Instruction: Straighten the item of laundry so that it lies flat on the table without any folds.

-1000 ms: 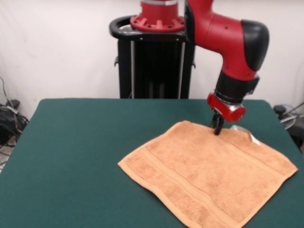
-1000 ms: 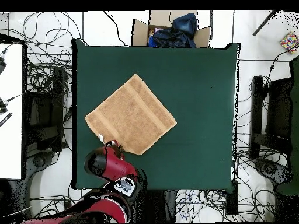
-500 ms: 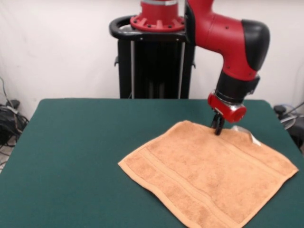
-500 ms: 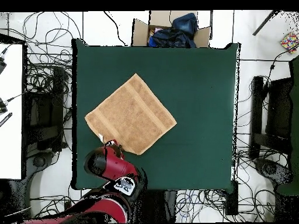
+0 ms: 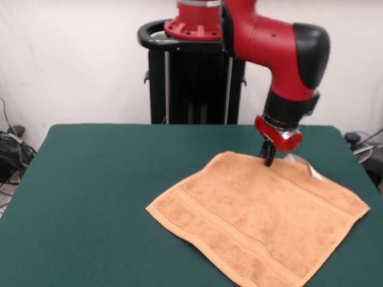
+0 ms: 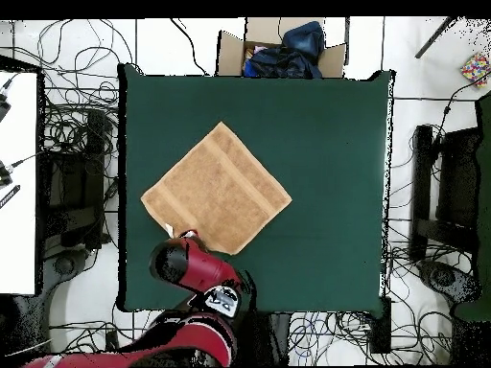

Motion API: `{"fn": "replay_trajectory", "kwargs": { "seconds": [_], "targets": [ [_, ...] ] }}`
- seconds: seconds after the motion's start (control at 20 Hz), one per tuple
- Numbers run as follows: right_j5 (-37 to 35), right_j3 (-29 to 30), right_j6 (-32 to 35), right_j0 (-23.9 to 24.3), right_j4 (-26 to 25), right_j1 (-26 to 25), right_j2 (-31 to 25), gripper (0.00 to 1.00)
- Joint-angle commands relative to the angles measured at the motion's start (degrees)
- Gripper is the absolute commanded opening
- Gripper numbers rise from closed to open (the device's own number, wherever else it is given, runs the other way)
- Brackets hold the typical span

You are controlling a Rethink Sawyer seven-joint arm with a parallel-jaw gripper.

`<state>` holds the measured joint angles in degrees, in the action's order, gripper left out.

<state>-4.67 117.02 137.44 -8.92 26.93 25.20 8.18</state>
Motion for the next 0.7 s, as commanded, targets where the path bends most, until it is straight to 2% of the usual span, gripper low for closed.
{"fn": "replay_trajectory", "kwargs": {
  "seconds": [0.05,0.3,0.45,0.55,0.7],
  "targets": [
    [-22.46,-8.31,-0.50,4.05,-5.19,1.83,2.33,0.00],
    [-36.94,-11.81,5.50,3.71,-8.62,4.89,4.90,0.00],
    [-46.53,-16.69,6.46,3.81,-11.88,3.73,7.24,0.00],
    [-47.69,-18.89,5.82,5.08,-12.92,2.16,7.16,0.00],
    [-44.14,-20.26,5.93,6.54,-12.77,-0.66,6.13,0.00]
  ]
}}
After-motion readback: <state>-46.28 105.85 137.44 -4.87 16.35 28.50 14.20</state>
